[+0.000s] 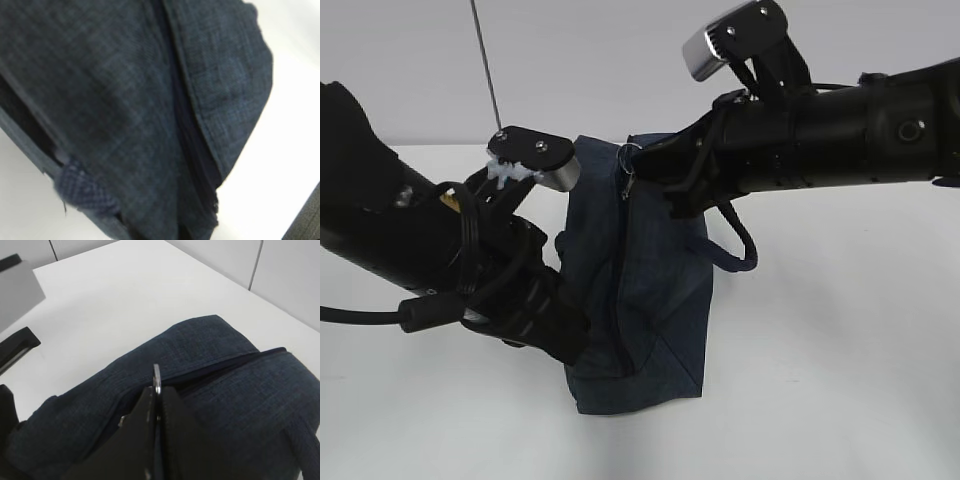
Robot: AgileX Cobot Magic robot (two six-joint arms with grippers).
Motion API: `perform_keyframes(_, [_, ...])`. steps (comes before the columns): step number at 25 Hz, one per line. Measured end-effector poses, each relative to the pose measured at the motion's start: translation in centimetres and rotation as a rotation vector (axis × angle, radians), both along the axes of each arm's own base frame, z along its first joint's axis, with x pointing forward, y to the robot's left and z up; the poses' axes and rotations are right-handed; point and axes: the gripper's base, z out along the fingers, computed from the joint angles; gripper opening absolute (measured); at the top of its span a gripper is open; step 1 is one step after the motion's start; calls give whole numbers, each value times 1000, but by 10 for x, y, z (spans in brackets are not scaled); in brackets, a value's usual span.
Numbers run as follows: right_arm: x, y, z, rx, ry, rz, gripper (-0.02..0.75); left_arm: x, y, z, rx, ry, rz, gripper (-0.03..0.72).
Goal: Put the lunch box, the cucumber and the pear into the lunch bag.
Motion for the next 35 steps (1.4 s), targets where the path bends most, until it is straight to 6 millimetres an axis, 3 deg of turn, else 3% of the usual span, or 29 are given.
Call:
perform_keyframes(13, [47,17,5,-12,-20,22,0,0,0,0,10,-1,-9,4])
perform_keyframes(19, [69,1,10,16,-18,-34,0,-1,1,0,15,14,-13,4])
perform_keyframes(26, [94,-15,-1,87,77,-1,0,-2,1,0,16,17,-13,4])
perform_keyframes(35, [124,-14,-5,104,187,61,0,-2,1,0,17,19,-14,4])
